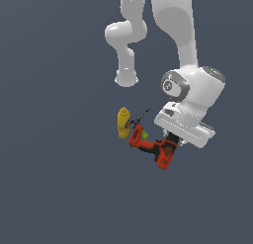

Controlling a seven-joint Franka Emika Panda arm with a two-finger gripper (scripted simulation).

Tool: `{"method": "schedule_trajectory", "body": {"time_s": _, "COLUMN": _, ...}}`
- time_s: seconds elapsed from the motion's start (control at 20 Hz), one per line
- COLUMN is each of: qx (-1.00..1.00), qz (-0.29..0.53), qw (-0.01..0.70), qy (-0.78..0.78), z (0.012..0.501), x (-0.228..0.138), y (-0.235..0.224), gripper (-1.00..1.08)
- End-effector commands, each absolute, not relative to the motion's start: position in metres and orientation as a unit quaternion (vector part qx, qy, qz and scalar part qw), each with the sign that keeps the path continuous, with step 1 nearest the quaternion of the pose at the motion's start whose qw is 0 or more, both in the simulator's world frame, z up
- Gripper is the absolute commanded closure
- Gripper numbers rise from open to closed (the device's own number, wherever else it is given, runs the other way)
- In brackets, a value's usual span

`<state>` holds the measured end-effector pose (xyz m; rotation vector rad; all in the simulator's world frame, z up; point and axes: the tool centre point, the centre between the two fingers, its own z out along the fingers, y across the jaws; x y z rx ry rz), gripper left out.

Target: Pick up a designated object from a clutter of objects.

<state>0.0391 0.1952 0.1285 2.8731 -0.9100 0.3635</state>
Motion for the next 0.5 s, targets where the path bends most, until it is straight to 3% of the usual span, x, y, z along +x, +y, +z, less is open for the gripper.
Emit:
{"method": "schedule_trajectory", "body": {"time_s": 0.0, "qx": 0.945, "qz": 0.123, "qw": 0.051, "qy": -0.300, "z": 0.156, "x": 0.037, "y": 0.184, "gripper": 1.08}}
{"method": "schedule_trajectory", "body": {"time_s": 0.45, "qx": 0.945, "qz": 0.122, "qw": 0.050, "qy": -0.299, "z": 0.247, "x": 0.021, "y": 0.141, "gripper": 1.08}}
